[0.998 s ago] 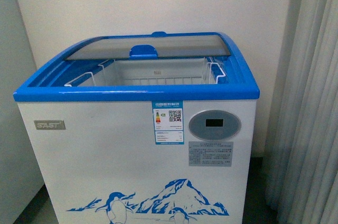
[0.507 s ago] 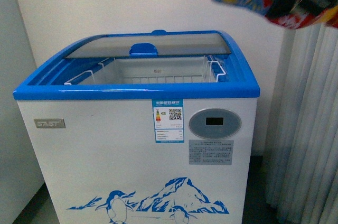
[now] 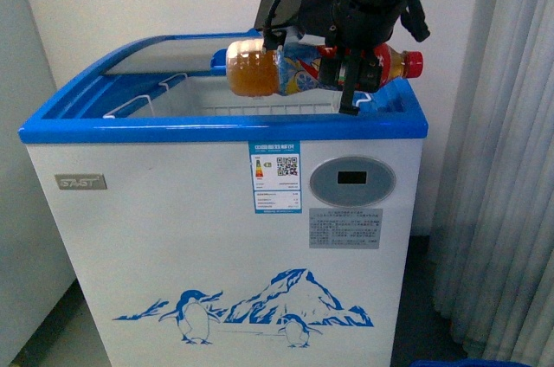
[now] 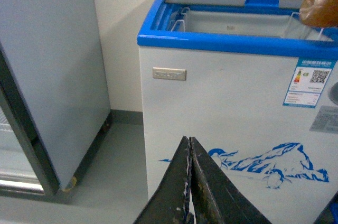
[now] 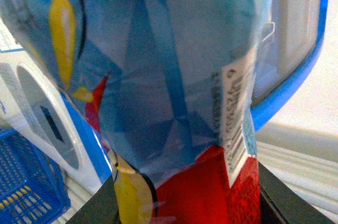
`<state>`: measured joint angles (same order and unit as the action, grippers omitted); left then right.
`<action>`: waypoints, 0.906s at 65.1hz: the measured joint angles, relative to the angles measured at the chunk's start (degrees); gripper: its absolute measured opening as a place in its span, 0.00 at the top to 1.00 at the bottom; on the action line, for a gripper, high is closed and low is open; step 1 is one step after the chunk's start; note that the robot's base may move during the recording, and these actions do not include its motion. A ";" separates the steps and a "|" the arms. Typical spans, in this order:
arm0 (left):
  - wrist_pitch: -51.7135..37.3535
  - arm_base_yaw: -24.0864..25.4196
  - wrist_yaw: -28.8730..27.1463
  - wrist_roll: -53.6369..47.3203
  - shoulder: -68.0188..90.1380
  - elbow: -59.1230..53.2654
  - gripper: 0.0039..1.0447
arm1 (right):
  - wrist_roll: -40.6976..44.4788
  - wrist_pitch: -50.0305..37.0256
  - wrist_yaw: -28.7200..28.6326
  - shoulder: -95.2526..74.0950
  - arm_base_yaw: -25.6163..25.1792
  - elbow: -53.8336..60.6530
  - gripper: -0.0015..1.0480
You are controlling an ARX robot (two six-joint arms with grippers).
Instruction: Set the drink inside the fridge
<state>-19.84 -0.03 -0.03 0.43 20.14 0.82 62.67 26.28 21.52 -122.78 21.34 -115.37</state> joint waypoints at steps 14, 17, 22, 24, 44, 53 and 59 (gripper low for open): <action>5.31 0.00 0.04 0.00 -5.64 0.00 0.98 | -0.48 -2.14 1.55 -8.11 -0.02 -7.41 0.56; 6.14 0.00 0.04 0.00 -6.49 0.00 0.98 | -0.72 -2.32 2.03 -8.61 -0.02 -8.09 0.47; 7.69 0.00 0.04 0.00 -8.07 0.00 0.98 | -2.12 -3.34 1.99 -8.70 -0.09 -8.28 0.30; 7.98 0.00 0.04 0.00 -8.33 0.00 0.98 | -2.40 -3.67 1.75 -8.68 -0.09 -8.28 0.27; 19.54 0.00 0.04 -0.07 -19.47 0.02 0.98 | -11.67 -7.39 -3.65 2.86 -1.51 2.84 0.07; 19.65 0.00 0.04 -0.07 -19.76 0.02 0.98 | -22.51 -8.85 -6.67 14.99 -2.56 14.82 0.07; 19.65 0.00 0.04 -0.07 -19.78 0.02 0.98 | -33.46 -7.13 -7.85 25.64 -3.72 24.63 0.07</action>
<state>-0.19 -0.03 0.01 0.36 0.36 0.84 29.21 19.16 13.67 -97.14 17.63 -90.74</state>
